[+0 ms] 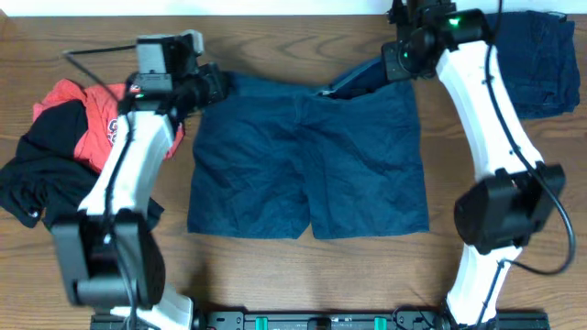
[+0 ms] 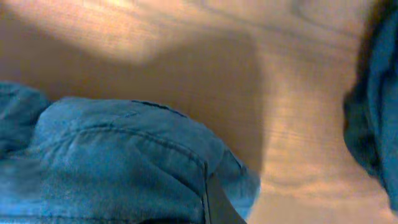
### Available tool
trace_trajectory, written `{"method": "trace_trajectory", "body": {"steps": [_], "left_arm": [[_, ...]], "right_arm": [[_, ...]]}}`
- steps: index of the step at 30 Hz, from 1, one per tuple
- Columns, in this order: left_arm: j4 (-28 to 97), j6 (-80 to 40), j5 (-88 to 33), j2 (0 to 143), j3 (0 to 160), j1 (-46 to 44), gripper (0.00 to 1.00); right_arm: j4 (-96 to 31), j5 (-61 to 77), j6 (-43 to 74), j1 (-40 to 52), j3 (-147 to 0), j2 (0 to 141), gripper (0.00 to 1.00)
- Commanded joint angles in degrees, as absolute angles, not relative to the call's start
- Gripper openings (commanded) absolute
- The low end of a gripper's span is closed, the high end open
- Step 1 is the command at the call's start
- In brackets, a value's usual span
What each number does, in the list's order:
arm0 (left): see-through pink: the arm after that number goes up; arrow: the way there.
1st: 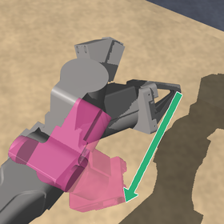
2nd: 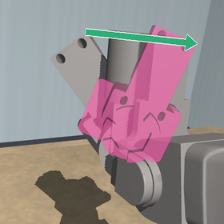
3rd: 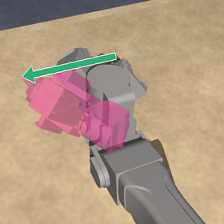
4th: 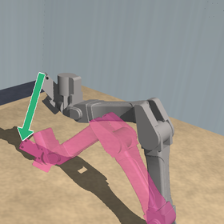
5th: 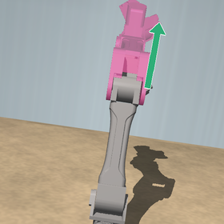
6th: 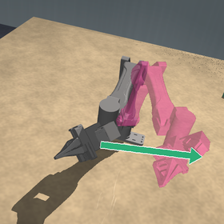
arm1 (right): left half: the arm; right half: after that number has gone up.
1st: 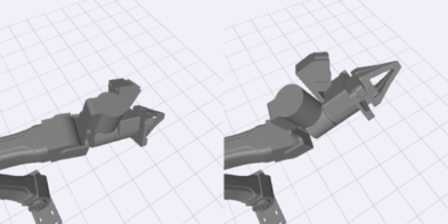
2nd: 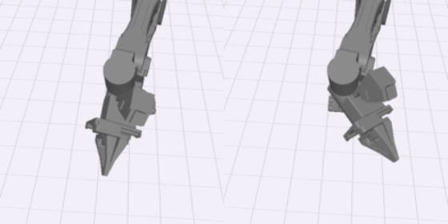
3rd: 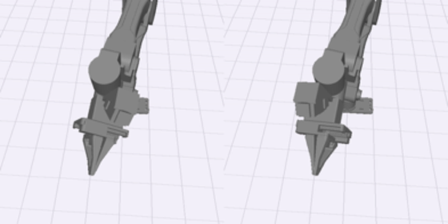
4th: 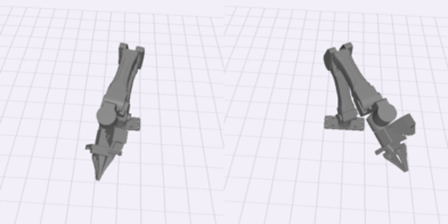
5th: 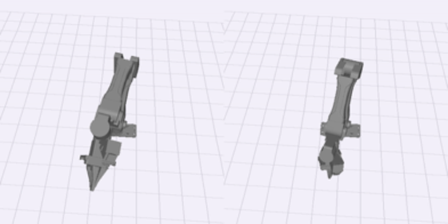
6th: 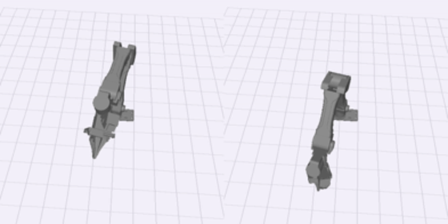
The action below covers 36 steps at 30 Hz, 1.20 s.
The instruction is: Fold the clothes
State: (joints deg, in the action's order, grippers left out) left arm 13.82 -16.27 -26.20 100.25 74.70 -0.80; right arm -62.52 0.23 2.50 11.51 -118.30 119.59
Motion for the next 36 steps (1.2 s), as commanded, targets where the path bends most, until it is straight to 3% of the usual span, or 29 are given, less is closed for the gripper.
{"method": "trace_trajectory", "body": {"steps": [1,2,3,4,5,6,7,9,12,20,25,32,36], "left_arm": [[7.9,-13.7,-24.8,104.4,75.2,-2.8,0.06],[4.7,-13.1,-23.3,105.7,75.2,-3.2,0.13],[1.7,-12.5,-22.1,106.8,75.2,-3.6,0.31],[-1.2,-12.0,-21.1,107.7,75.2,-3.9,0.53],[-4.3,-12.0,-19.7,108.7,75.2,-4.1,0.88],[-5.8,-11.9,-19.1,109.2,75.2,-4.2,0.98],[-7.2,-11.8,-18.6,109.6,75.2,-4.2,0.98],[-8.4,-10.5,-18.3,109.7,75.2,-4.2,0.98],[-8.7,-9.4,-18.3,109.5,75.2,-4.2,0.98],[-4.8,-8.2,-19.1,107.5,75.2,-4.2,0.98],[6.3,-2.1,-21.4,103.8,75.2,-4.1,0.98],[20.4,0.9,-21.1,97.9,75.2,-3.4,0.98],[27.4,1.0,-12.0,92.2,75.2,-3.4,0.98]], "right_arm": [[-57.3,0.3,3.7,10.4,-118.6,122.7,0.01],[-54.0,0.2,4.9,10.3,-118.6,123.7,0.01],[-51.1,0.3,5.9,10.2,-118.6,124.6,0.01],[-48.0,0.3,6.9,10.1,-118.6,125.5,0.01],[-45.2,0.3,7.6,10.1,-118.6,126.3,0.07],[-43.9,0.3,7.9,10.1,-118.6,126.7,0.22],[-42.5,0.3,8.2,10.2,-118.6,127.0,0.44],[-40.8,0.3,8.1,10.2,-118.6,127.2,0.71],[-39.8,0.3,8.1,10.1,-118.6,127.1,0.85],[-46.0,4.4,6.8,9.8,-118.8,126.0,0.88],[-56.3,9.1,6.5,11.6,-118.7,126.0,0.91],[-65.3,11.2,5.7,19.2,-118.4,126.0,0.95],[-65.2,7.3,9.0,25.2,-116.1,126.0,0.97]]}}
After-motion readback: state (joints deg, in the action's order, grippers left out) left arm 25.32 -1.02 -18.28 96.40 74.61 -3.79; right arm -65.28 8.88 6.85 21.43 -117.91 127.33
